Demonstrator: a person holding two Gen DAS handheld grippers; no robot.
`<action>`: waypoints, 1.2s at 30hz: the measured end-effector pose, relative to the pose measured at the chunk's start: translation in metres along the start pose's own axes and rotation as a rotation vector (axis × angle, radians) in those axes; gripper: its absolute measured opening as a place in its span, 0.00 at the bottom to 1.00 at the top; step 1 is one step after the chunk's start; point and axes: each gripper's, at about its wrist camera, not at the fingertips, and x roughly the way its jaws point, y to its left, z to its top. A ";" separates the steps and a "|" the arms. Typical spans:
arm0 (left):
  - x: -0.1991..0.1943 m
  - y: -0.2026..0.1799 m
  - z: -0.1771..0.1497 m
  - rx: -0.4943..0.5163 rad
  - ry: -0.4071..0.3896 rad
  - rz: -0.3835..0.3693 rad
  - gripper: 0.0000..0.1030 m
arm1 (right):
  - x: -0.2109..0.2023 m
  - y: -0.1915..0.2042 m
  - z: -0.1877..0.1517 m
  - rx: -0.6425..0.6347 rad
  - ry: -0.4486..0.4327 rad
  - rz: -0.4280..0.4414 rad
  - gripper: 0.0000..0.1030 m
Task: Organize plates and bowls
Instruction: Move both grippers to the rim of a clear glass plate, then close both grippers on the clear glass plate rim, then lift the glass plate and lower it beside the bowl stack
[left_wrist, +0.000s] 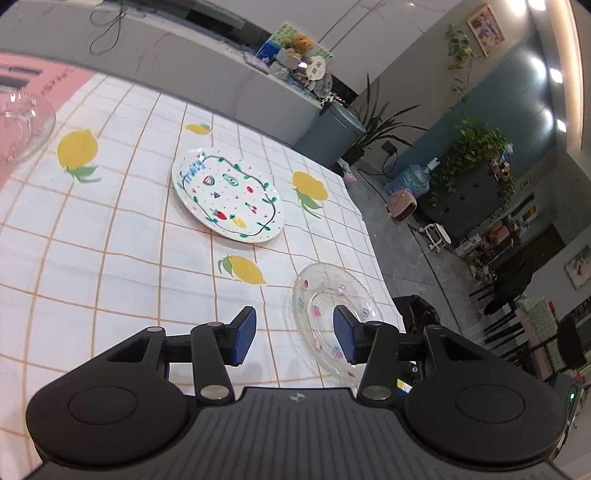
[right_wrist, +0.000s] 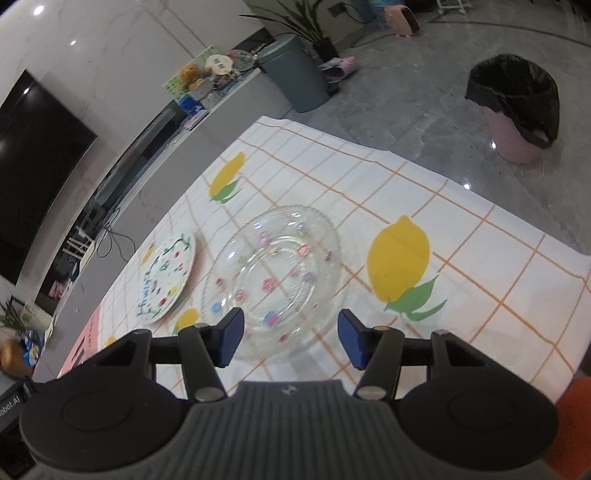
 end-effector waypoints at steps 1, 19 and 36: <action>0.004 0.002 0.001 -0.014 0.000 -0.003 0.54 | 0.003 -0.002 0.001 0.007 0.002 0.004 0.55; 0.078 -0.005 0.010 -0.018 0.070 -0.048 0.54 | 0.035 -0.012 0.028 0.030 -0.024 -0.018 0.33; 0.084 -0.013 0.001 0.070 0.088 0.010 0.09 | 0.031 -0.022 0.027 0.060 -0.023 -0.029 0.06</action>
